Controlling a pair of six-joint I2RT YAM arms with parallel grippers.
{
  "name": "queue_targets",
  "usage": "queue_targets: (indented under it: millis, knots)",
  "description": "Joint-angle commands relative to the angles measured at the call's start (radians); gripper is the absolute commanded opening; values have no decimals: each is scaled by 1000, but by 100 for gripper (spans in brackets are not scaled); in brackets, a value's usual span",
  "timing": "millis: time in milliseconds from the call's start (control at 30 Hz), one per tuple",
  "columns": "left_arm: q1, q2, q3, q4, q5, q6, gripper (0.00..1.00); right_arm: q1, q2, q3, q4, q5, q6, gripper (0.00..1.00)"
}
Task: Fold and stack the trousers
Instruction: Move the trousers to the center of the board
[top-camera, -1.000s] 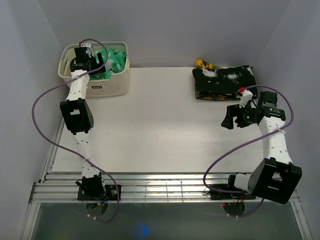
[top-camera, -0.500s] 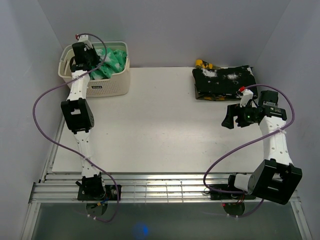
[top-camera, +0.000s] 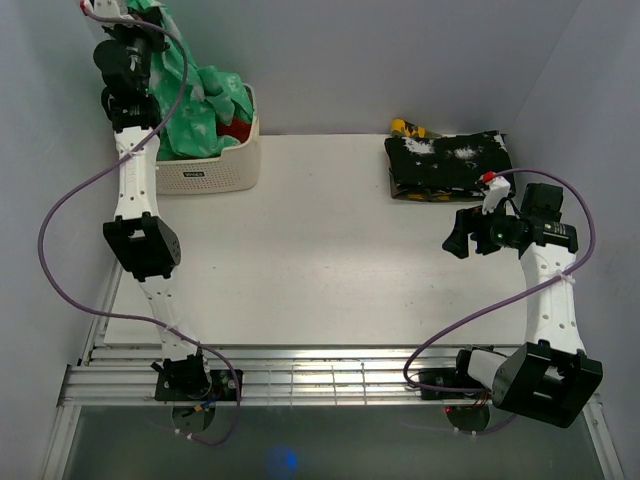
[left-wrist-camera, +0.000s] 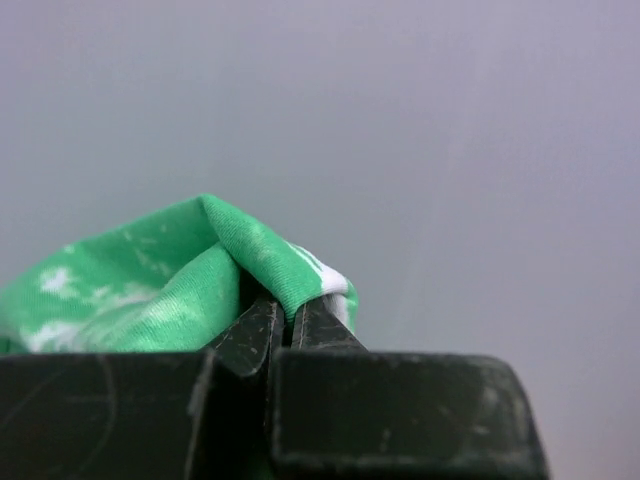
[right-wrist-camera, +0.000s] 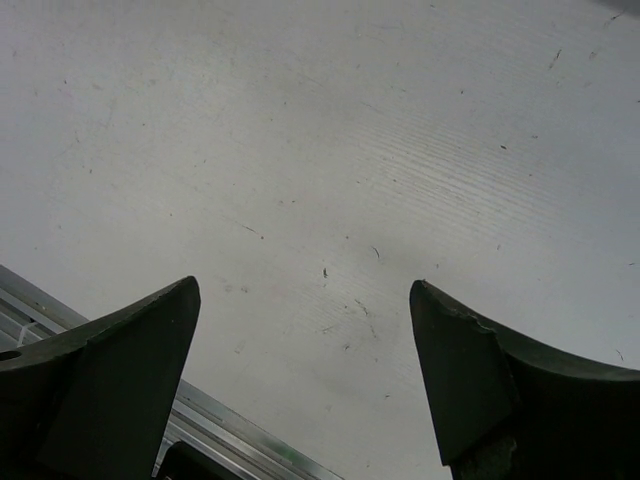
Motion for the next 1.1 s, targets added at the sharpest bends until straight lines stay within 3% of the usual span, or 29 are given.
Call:
queue_targets:
  millis: [0, 300, 400, 433, 600, 667, 733, 767, 800, 867, 1033, 1067]
  knots:
    - [-21, -249, 70, 262, 41, -56, 0, 6, -42, -5, 29, -33, 8, 90]
    - [-29, -470, 44, 344, 40, -140, 0, 4, -58, -20, 46, -85, 12, 90]
    - [-29, -537, -2, 355, 95, -245, 0, 4, -53, -16, 52, -104, 26, 90]
    - [-29, -575, -57, 355, 139, -272, 0, 4, -52, -13, 52, -110, 31, 90]
    - [-50, -807, -731, 325, 538, -571, 0, 7, -44, -8, 60, -136, 48, 90]
    - [-114, -861, -1112, 267, 668, -487, 0, 7, -27, -3, 29, -151, 22, 90]
    - [-272, -858, -1252, 132, 716, -273, 0, 9, -19, -5, 6, -159, -12, 90]
    - [-333, -832, -1258, -30, 744, -141, 0, 7, -18, -5, -6, -161, -26, 90]
    - [-361, -832, -1258, -31, 744, -78, 0, 9, -18, -5, -11, -159, -26, 90]
    - [-415, -757, -1209, -238, 747, 74, 0, 9, -19, -8, -14, -151, -43, 90]
    - [-504, -582, -1084, -462, 738, 183, 0, 20, -3, -25, -3, -182, -53, 91]
    - [-518, -526, -1013, -491, 682, 190, 0, 32, 2, -23, -3, -188, -50, 92]
